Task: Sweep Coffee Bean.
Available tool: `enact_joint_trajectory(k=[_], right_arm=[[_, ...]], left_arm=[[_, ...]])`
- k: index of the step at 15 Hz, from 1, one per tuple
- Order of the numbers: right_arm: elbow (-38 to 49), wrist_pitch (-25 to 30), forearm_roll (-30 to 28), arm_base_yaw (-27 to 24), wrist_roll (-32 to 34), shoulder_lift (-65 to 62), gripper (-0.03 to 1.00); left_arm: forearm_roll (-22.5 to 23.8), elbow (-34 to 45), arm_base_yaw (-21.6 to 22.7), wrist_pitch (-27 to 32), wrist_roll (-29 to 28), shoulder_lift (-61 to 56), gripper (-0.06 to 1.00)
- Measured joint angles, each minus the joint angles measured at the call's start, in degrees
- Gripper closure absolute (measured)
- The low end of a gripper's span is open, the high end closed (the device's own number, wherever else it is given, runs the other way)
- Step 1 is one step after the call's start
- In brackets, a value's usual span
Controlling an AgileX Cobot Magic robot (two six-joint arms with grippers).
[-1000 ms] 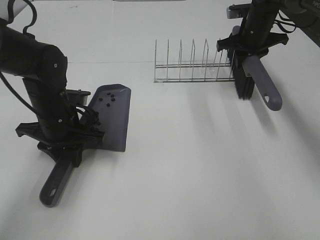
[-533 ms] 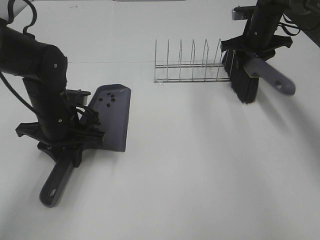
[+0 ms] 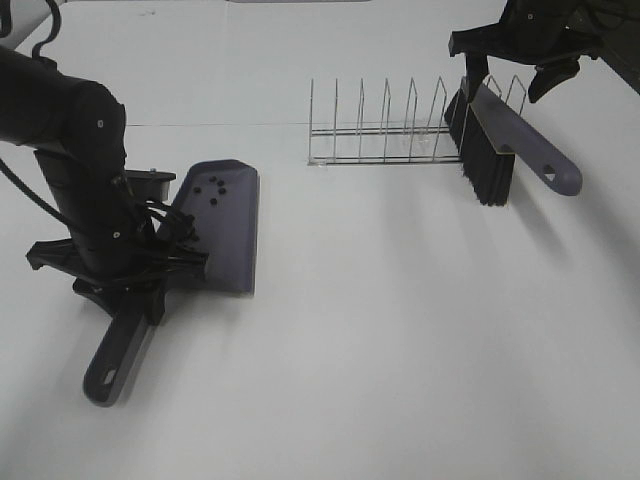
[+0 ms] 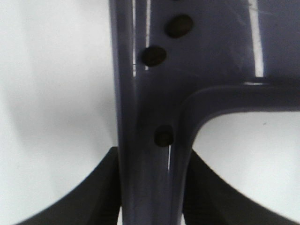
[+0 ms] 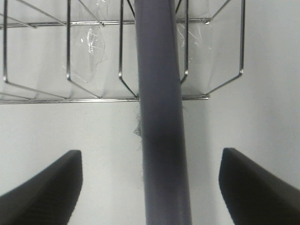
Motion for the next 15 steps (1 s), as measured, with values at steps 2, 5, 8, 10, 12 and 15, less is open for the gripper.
enact_joint_trajectory(k=[2, 5, 8, 10, 12, 15], right_arm=[[0.0, 0.1, 1.0, 0.0, 0.1, -0.8, 0.29], [0.0, 0.2, 1.5, 0.0, 0.1, -0.9, 0.29], [0.0, 0.2, 2.0, 0.0, 0.1, -0.9, 0.29], [0.0, 0.2, 2.0, 0.0, 0.1, -0.9, 0.29], [0.0, 0.2, 2.0, 0.0, 0.1, -1.0, 0.29], [0.0, 0.2, 2.0, 0.0, 0.0, -3.1, 0.29]], left_arm=[[-1.8, 0.0, -0.1, -1.2, -0.2, -0.5, 0.62], [-3.6, 0.0, -0.6, -2.2, -0.2, 0.3, 0.62], [-4.1, 0.0, -0.6, -2.6, -0.2, 0.3, 0.62], [-4.2, 0.0, -0.6, -2.6, -0.2, 0.3, 0.57], [-4.4, 0.0, -0.6, -3.0, -0.2, 0.3, 0.38], [-4.0, -0.5, -0.6, -2.8, 0.7, -0.4, 0.31]])
